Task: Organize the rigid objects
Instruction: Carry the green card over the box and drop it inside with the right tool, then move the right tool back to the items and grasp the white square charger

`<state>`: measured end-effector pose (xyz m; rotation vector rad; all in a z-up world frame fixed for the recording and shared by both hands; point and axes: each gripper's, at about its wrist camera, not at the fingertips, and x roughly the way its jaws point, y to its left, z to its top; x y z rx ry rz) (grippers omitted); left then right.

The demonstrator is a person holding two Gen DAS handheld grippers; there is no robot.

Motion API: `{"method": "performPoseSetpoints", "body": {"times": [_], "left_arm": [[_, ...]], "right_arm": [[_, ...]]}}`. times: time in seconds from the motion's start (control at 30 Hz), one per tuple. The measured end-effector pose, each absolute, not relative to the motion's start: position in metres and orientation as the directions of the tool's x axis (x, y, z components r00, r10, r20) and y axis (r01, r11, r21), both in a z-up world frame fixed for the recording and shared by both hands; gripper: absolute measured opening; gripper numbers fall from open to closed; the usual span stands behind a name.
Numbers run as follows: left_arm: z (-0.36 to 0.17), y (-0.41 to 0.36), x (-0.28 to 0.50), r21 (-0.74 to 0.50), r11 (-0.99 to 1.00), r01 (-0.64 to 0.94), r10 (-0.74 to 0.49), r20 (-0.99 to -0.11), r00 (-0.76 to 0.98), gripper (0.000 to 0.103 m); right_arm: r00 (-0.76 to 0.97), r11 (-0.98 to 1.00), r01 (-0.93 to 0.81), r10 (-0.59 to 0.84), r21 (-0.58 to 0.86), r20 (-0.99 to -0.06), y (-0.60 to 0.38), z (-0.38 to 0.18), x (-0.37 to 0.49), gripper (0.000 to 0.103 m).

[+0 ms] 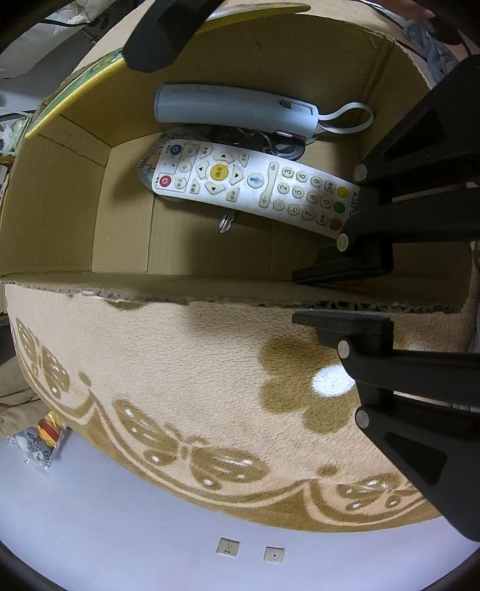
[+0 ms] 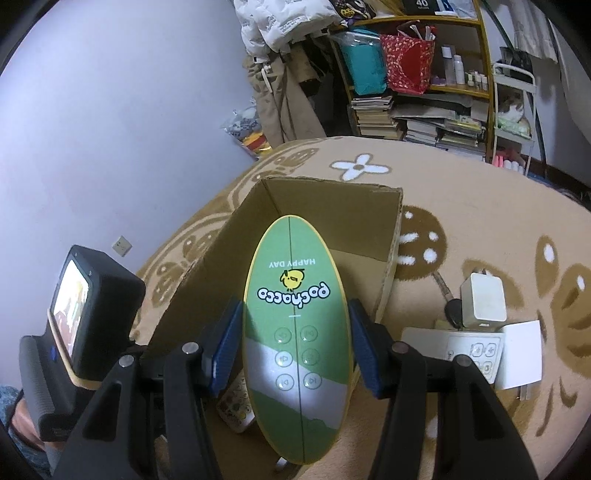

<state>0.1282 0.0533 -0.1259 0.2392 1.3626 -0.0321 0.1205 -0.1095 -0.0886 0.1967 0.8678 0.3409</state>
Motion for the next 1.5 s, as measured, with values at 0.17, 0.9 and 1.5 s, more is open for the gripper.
{"method": "performPoseSetpoints", "body": {"times": [0.17, 0.9, 1.5], "left_arm": [[-0.125, 0.054, 0.128, 0.147, 0.976, 0.16, 0.113, -0.972, 0.208, 0.015], [-0.124, 0.056, 0.128, 0.137, 0.978, 0.16, 0.103, -0.973, 0.207, 0.015], [-0.125, 0.056, 0.127, 0.137, 0.978, 0.16, 0.102, -0.973, 0.206, 0.015]], "right_arm": [[0.604, 0.94, -0.226, 0.342, 0.257, -0.72, -0.103, -0.087, 0.118, 0.067], [0.677, 0.965, -0.17, 0.261, 0.198, -0.688, -0.124, -0.065, 0.114, 0.099], [0.642, 0.986, 0.08, 0.062, 0.147, -0.764, -0.22, -0.099, 0.141, 0.103]]}}
